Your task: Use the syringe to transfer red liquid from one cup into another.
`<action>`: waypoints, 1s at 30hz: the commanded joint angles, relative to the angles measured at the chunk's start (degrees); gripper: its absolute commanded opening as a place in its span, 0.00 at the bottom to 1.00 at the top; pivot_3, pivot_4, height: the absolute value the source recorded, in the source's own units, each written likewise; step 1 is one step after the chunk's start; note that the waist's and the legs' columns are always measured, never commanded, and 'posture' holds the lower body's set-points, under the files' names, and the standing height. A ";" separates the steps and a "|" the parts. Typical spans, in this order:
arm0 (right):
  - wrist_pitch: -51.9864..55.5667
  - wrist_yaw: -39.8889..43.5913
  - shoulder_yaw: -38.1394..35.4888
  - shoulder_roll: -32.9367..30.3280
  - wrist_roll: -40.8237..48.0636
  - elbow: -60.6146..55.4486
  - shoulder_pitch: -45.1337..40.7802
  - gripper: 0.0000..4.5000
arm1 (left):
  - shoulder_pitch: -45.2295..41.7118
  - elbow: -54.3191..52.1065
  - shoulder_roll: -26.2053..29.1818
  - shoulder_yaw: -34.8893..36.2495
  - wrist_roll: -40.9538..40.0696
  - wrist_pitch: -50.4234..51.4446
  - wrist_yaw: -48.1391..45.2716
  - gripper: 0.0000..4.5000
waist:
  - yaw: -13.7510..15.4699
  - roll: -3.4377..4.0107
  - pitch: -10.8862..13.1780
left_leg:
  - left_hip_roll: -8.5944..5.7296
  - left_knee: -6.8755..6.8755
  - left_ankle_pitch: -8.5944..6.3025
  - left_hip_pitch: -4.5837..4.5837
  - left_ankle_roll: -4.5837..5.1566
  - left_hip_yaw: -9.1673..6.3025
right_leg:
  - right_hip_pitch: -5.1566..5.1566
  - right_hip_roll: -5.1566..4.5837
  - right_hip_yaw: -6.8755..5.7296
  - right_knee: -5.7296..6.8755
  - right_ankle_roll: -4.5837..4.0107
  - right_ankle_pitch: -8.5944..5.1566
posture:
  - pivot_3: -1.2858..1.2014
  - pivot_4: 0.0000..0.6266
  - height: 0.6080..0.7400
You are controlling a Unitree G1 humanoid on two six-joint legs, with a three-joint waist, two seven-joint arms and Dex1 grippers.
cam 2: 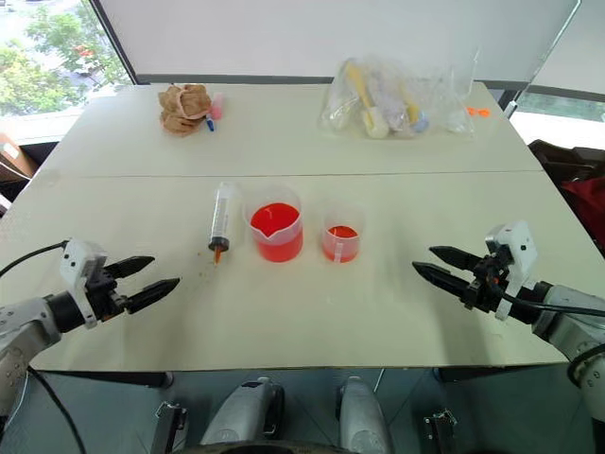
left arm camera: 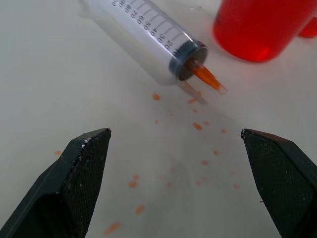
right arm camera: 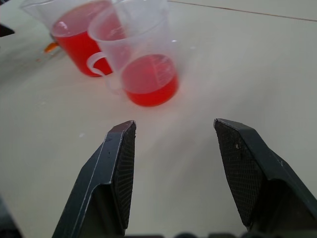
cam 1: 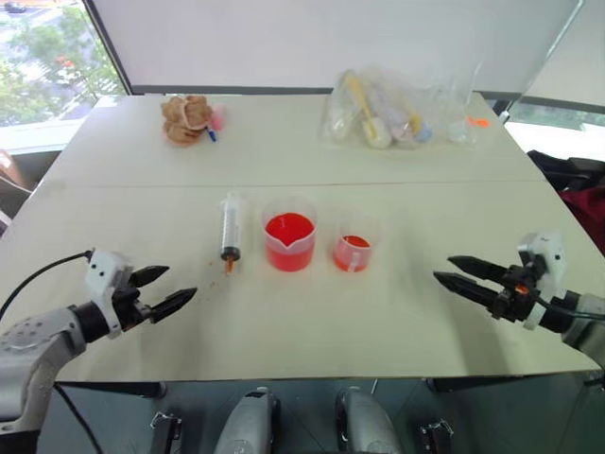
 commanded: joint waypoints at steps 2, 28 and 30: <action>-0.05 -0.47 0.16 -0.12 0.49 -2.32 -1.45 0.58 | -1.61 -1.01 0.98 1.37 -1.48 0.62 -0.49 0.98 | -0.11 0.00 0.00 | -0.01 0.00 0.01 0.00 0.01 0.03 | 0.00 -0.01 0.01 0.00 0.00 0.00 | 0.52 0.24 1.00; 0.54 1.41 -0.37 -6.78 -1.49 -2.06 -8.08 0.58 | -21.40 -1.22 12.25 -8.15 -3.82 28.74 5.80 0.98 | -0.14 -0.03 0.04 | -0.05 0.02 0.02 -0.05 0.02 -0.01 | -0.07 0.18 -0.03 0.02 0.21 0.11 | 0.52 0.24 1.00; 1.11 1.54 -0.83 -9.83 -0.64 -2.24 -13.07 0.58 | -31.37 1.30 13.73 -11.35 -4.89 35.55 6.54 0.98 | -0.35 0.00 0.09 | -0.05 0.08 0.03 -0.05 0.04 -0.02 | -0.03 0.26 -0.04 0.05 0.22 0.12 | 0.52 0.24 1.00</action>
